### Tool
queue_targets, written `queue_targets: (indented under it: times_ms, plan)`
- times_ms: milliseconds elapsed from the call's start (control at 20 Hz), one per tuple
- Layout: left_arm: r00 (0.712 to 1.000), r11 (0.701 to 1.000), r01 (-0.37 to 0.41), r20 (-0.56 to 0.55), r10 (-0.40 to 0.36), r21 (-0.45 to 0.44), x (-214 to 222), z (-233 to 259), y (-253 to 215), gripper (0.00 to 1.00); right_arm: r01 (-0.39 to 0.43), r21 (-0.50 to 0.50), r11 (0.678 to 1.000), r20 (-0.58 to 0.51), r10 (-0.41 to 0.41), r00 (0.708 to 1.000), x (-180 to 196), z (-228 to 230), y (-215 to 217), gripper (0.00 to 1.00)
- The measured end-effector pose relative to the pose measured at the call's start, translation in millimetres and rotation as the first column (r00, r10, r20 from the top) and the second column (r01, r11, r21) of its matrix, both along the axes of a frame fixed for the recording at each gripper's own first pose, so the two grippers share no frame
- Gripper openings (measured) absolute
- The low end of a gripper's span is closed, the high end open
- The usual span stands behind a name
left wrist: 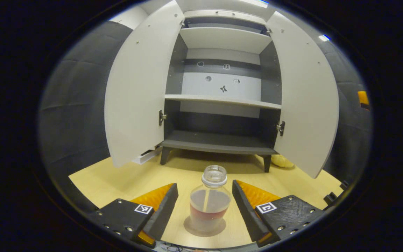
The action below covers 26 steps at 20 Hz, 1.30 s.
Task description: Grasp the bottle in the cabinet with the left hand and place it on the coaster, then close the right door with the right hand and the left door with the left hand.
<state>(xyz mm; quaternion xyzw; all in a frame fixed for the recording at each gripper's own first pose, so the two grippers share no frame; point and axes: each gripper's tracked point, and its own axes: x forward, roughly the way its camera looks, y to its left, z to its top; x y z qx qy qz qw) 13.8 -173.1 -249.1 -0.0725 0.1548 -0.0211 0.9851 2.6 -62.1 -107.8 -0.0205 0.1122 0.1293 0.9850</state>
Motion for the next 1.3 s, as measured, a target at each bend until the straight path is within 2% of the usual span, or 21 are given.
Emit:
queue_targets:
  times_ms: [300,500,550,600,650,700,850,1050,1100,1150,1200,1250,1300]
  plan:
    - [0.999,0.999,-0.013,0.039,0.012,0.036,1.5,50.8,10.0,0.97,-0.006,0.049,0.999,0.004,0.006,1.000,2.8,4.6,1.1,0.98]
    - [0.995,0.998,-0.029,0.099,0.023,0.062,4.1,108.3,22.9,0.98,-0.012,0.097,0.995,0.007,0.012,1.000,14.0,10.3,5.5,0.98]
    - [0.993,0.998,-0.030,0.115,0.023,0.060,5.0,122.6,25.9,0.91,-0.010,0.106,0.994,0.011,0.009,1.000,16.4,10.6,7.1,0.98]
    - [0.992,0.998,-0.034,0.127,0.027,0.057,6.2,136.2,30.0,0.97,-0.006,0.113,0.994,0.012,0.005,1.000,19.6,11.0,7.9,0.98]
    - [0.990,0.998,-0.039,0.137,0.031,0.052,5.6,147.3,34.2,0.91,-0.002,0.117,0.993,0.012,0.000,1.000,22.2,10.9,9.8,0.98]
    - [0.989,0.998,-0.044,0.144,0.037,0.048,4.4,157.2,39.4,0.97,0.006,0.120,0.993,0.010,-0.007,1.000,26.0,11.2,10.9,0.98]
    - [0.986,0.998,-0.057,0.162,0.050,0.038,1.9,182.1,56.4,0.97,0.031,0.118,0.993,0.013,-0.033,0.999,34.5,15.8,14.7,0.98]
    - [0.984,0.997,-0.050,0.174,0.040,0.056,-1.9,197.6,82.4,0.98,0.144,0.085,0.986,0.018,-0.146,0.989,54.7,28.4,0.7,0.95]
    - [0.983,0.997,-0.050,0.181,0.039,0.055,-2.7,199.9,90.0,0.91,0.175,0.084,0.981,0.026,-0.178,0.984,60.0,35.7,-3.0,0.95]
    - [0.982,0.997,-0.052,0.187,0.041,0.056,-4.4,201.0,97.5,0.97,0.210,0.081,0.974,0.036,-0.213,0.976,64.3,41.7,-7.3,0.98]
    - [0.981,0.997,-0.055,0.187,0.043,0.059,-5.8,199.2,105.6,0.91,0.248,0.075,0.966,0.050,-0.253,0.966,68.2,49.1,-13.8,0.98]
    - [0.981,0.997,-0.056,0.188,0.043,0.061,-6.8,198.1,113.0,0.91,0.288,0.065,0.955,0.068,-0.292,0.954,72.2,56.3,-19.2,0.98]
    - [0.981,0.996,-0.057,0.188,0.044,0.063,-8.5,197.8,120.7,0.97,0.328,0.052,0.943,0.084,-0.332,0.940,77.1,63.3,-25.5,0.95]
